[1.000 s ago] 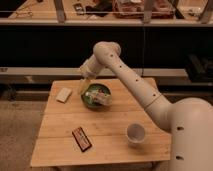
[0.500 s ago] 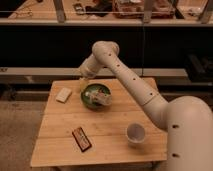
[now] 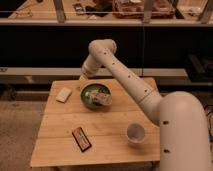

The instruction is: Wipe the white sponge on the table

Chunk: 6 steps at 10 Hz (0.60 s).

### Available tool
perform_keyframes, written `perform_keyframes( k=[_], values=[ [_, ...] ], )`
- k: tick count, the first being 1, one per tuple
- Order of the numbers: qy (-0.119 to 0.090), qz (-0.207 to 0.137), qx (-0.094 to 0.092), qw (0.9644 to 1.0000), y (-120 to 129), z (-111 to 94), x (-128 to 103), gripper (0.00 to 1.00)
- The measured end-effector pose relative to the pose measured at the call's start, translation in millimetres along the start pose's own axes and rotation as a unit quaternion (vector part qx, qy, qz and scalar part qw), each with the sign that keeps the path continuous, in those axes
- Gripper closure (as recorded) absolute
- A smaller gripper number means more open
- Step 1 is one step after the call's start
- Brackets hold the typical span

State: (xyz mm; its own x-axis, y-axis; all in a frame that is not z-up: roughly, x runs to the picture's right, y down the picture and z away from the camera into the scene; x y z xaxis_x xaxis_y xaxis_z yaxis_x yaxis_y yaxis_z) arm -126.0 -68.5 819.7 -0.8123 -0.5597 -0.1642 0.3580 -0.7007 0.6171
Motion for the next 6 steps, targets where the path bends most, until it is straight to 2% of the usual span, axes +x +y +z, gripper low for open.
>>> perform_keyframes(
  k=[1, 2, 3, 4, 5, 6],
  values=[
    [-0.007, 0.051, -0.014, 0.9986, 9, 7, 10, 0.2],
    [-0.01, 0.085, -0.022, 0.9961, 14, 12, 18, 0.2],
    [-0.008, 0.14, -0.032, 0.9896, 22, 23, 35, 0.2],
    [-0.004, 0.161, -0.04, 0.9861, 26, 28, 47, 0.2],
    [0.001, 0.185, -0.054, 0.9813, 30, 34, 59, 0.2],
    [0.001, 0.214, -0.08, 0.9735, 39, 40, 66, 0.2]
  ],
)
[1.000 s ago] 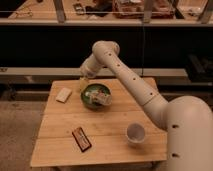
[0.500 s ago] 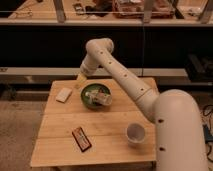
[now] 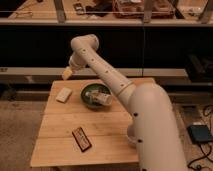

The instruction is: Wipe the white sponge on the table

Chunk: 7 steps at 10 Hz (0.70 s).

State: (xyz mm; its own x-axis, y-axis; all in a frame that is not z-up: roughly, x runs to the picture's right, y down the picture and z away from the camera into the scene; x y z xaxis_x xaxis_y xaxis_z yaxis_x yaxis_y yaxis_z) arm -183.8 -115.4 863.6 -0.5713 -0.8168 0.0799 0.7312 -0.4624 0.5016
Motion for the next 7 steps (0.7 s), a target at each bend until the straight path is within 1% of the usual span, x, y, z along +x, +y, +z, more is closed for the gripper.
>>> perform_keyframes(
  k=[1, 2, 3, 4, 5, 7],
  values=[
    [0.003, 0.024, -0.018, 0.9996, 3, 3, 6, 0.2],
    [0.007, 0.042, -0.026, 0.9987, -2, 9, 12, 0.2],
    [0.011, 0.054, -0.028, 0.9981, -8, 14, 18, 0.2],
    [0.013, 0.061, -0.031, 0.9976, -9, 16, 19, 0.2],
    [0.014, 0.062, -0.034, 0.9974, -6, 15, 18, 0.2],
    [0.013, 0.062, -0.034, 0.9974, -6, 16, 18, 0.2]
  ],
)
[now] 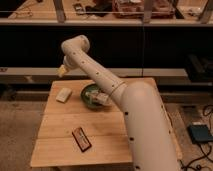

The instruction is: Wipe the white sponge on the table

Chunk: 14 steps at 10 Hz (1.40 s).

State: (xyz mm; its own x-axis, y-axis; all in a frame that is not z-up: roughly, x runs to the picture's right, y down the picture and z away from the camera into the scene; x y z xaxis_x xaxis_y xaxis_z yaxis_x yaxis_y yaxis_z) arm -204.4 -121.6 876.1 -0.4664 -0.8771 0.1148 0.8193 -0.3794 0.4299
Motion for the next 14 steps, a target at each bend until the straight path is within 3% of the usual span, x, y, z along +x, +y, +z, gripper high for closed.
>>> perform_keyframes(
  k=[2, 5, 6, 8, 10, 12, 14],
  values=[
    [-0.008, 0.006, -0.004, 0.9999, -2, 1, -2, 0.2],
    [-0.03, 0.074, -0.028, 0.9964, -4, 5, -11, 0.2],
    [-0.036, 0.123, -0.03, 0.9913, -14, 9, -13, 0.2],
    [-0.044, 0.195, -0.016, 0.9798, -35, 13, -13, 0.2],
    [-0.05, 0.235, -0.008, 0.9708, -49, 15, -13, 0.2],
    [-0.056, 0.24, -0.011, 0.9692, -50, 16, -17, 0.2],
    [-0.096, 0.219, -0.029, 0.9706, -61, 35, -42, 0.2]
  ],
)
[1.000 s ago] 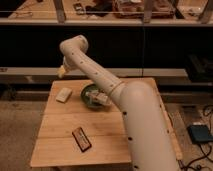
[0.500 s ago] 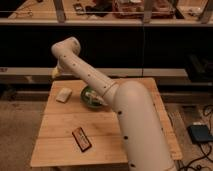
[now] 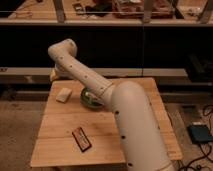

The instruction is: Wipe the white sponge on the table

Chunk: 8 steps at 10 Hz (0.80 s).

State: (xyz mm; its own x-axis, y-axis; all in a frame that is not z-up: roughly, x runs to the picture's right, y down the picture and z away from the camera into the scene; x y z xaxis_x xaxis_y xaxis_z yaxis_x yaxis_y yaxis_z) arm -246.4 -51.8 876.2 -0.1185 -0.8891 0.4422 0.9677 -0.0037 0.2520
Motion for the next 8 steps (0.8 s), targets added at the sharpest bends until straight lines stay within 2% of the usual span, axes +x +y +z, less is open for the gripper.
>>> perform_keyframes(
  k=[1, 2, 4, 6, 8],
  values=[
    [-0.018, -0.003, -0.003, 0.9998, -2, 12, -12, 0.2],
    [-0.037, 0.009, -0.002, 0.9993, -2, 25, -21, 0.2],
    [-0.057, 0.03, 0.013, 0.9978, -11, 40, -27, 0.2],
    [-0.061, 0.045, 0.021, 0.9969, -19, 57, -24, 0.2],
    [-0.052, 0.049, 0.019, 0.9973, -16, 70, -17, 0.2]
  ],
)
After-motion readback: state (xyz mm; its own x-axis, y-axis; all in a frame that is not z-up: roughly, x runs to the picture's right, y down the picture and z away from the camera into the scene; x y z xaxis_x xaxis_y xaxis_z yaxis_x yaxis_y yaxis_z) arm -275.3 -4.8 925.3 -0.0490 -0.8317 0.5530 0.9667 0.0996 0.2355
